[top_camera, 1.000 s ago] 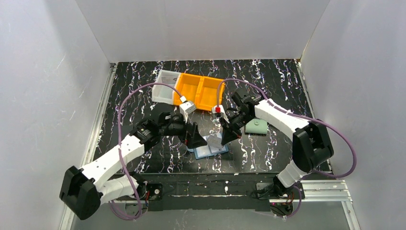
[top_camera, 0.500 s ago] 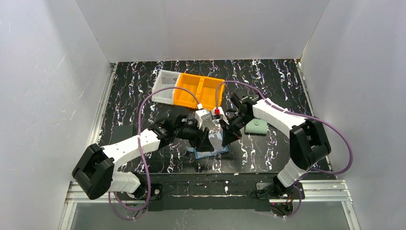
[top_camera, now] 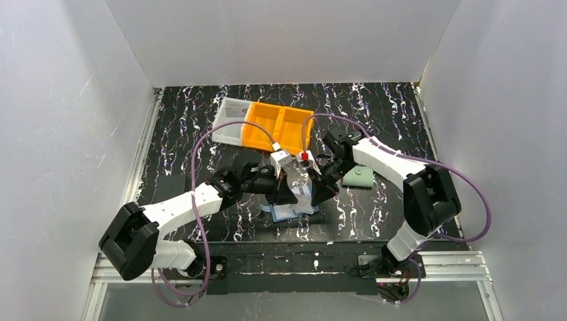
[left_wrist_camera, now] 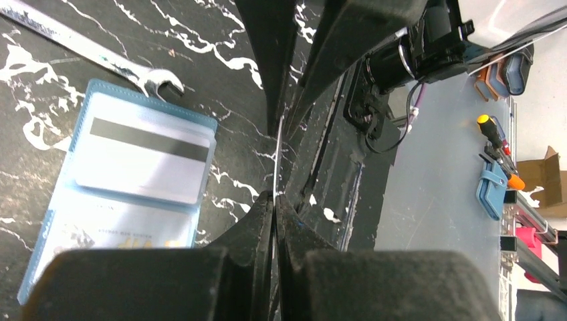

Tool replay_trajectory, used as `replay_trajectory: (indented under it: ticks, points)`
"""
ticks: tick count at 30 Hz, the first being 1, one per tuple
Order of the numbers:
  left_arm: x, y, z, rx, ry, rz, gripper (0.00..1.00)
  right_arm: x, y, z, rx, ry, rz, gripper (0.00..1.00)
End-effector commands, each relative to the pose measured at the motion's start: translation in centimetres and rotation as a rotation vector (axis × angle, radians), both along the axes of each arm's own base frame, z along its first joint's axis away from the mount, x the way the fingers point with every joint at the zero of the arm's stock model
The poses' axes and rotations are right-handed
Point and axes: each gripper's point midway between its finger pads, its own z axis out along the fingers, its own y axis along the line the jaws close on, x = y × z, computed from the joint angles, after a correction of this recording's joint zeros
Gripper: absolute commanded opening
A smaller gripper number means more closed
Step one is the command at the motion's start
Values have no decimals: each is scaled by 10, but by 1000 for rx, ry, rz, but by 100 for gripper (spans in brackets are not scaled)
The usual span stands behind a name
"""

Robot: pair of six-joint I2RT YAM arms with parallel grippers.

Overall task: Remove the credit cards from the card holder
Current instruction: Remove the credit card from the card holder.

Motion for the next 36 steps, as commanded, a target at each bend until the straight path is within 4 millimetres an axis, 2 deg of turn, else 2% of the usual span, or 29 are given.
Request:
replay_trajectory:
  ticks: [1, 4, 7, 10, 14, 20, 31, 33, 36]
  points:
    - [-2, 5, 18, -81, -51, 48, 0, 4, 4, 14, 62, 24, -4, 26]
    - [-4, 11, 24, -125, -49, 104, 0, 6, 0, 23, 103, 43, -26, 51]
    - [-3, 16, 32, -196, -59, 174, 0, 8, -3, 32, 152, 60, -55, 71]
    - [-3, 22, 38, -276, -51, 242, 0, 11, -6, 40, 200, 82, -89, 82]
    - [-2, 27, 41, -345, -33, 307, 0, 12, -6, 47, 255, 122, -120, 88]
    - [1, 27, 49, -419, -33, 360, 0, 13, -6, 55, 301, 184, -155, 91]
    - [5, 11, 52, -459, -35, 379, 0, 17, -1, 59, 358, 296, -211, 91]
    - [6, 10, 50, -458, -38, 386, 0, 19, 2, 60, 362, 335, -231, 83]
    - [9, 10, 50, -464, -41, 402, 0, 21, 4, 61, 377, 374, -246, 61]
